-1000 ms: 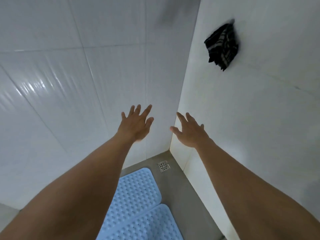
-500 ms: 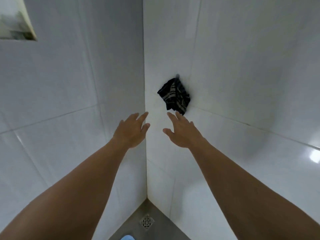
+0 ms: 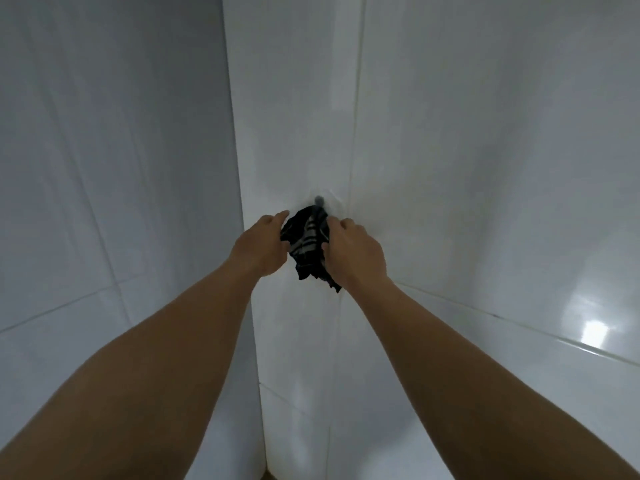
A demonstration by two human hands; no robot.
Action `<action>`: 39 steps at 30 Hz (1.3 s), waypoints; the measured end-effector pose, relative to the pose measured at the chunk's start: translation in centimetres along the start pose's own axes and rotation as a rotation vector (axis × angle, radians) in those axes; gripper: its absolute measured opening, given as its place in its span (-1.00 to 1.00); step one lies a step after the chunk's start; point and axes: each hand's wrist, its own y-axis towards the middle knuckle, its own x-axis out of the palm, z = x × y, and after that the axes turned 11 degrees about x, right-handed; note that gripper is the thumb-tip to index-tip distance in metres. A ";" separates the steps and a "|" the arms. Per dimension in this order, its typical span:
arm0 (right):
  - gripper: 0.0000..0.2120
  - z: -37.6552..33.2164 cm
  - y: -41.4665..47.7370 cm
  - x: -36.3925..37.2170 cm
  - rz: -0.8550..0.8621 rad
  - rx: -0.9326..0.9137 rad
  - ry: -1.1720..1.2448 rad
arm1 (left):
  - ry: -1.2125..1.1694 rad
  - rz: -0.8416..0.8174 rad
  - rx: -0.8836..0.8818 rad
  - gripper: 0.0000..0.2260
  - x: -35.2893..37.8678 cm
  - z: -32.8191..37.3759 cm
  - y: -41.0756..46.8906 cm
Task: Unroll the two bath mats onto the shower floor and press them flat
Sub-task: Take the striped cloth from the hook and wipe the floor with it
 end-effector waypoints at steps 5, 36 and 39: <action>-0.75 -0.9 2.0 1.5 0.055 0.047 -0.065 | -0.063 0.041 -0.017 -0.53 1.6 -1.2 3.0; -0.91 -11.3 -8.1 0.1 -0.107 -0.193 0.063 | -0.014 0.334 -0.211 -0.90 -6.3 -6.8 -20.4; -0.89 -13.8 -12.3 1.1 -0.183 -0.273 0.096 | -0.013 0.351 -0.312 -0.87 -6.3 -7.7 -27.3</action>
